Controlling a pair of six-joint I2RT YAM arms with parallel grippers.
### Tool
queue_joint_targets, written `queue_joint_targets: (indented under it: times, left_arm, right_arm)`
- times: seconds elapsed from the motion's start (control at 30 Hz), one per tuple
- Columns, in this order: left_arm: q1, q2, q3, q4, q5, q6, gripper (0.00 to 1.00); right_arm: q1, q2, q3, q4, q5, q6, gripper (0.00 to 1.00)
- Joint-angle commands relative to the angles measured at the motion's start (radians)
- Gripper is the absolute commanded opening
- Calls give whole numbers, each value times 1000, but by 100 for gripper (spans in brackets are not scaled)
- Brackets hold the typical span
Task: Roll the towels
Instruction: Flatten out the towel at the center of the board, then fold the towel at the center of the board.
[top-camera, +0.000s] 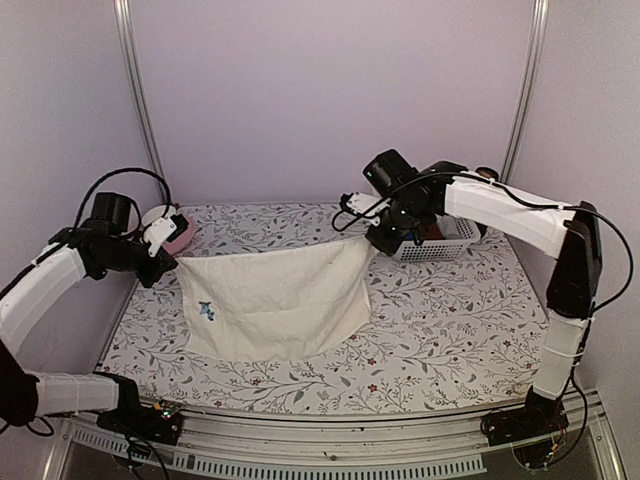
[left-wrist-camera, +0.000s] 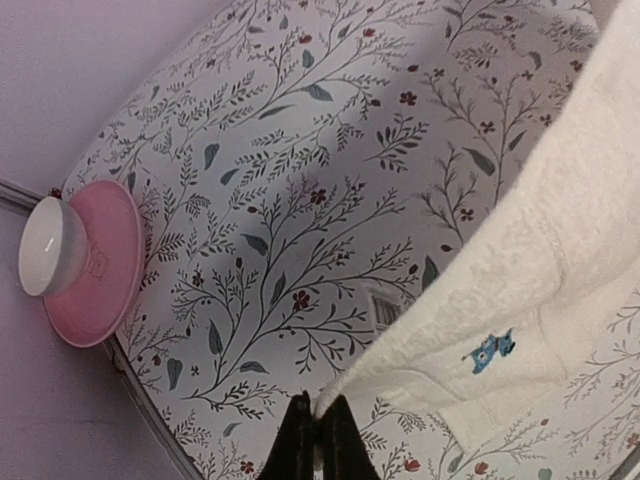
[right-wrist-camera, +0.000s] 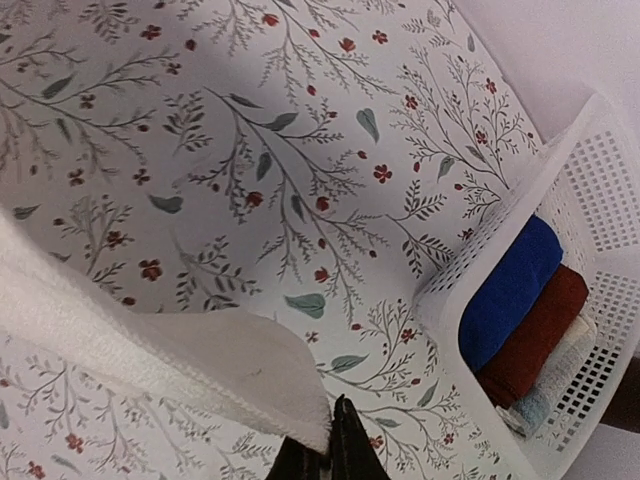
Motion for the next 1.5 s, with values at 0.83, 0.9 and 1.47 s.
queue_joint_targets:
  times: [0.83,0.9,1.47]
  left_arm:
    - [133,336,-230,734,-249,89,0]
    - [143,300,-256,734,-221,120,0]
    - [193,124,-380,479,-5,413,0]
  right_arm:
    - [-54,339,78,290,-35,-234,2]
    - [-41,304,37,288,-44,-241,2]
    - [31,228,-114,182,-69,-220,2]
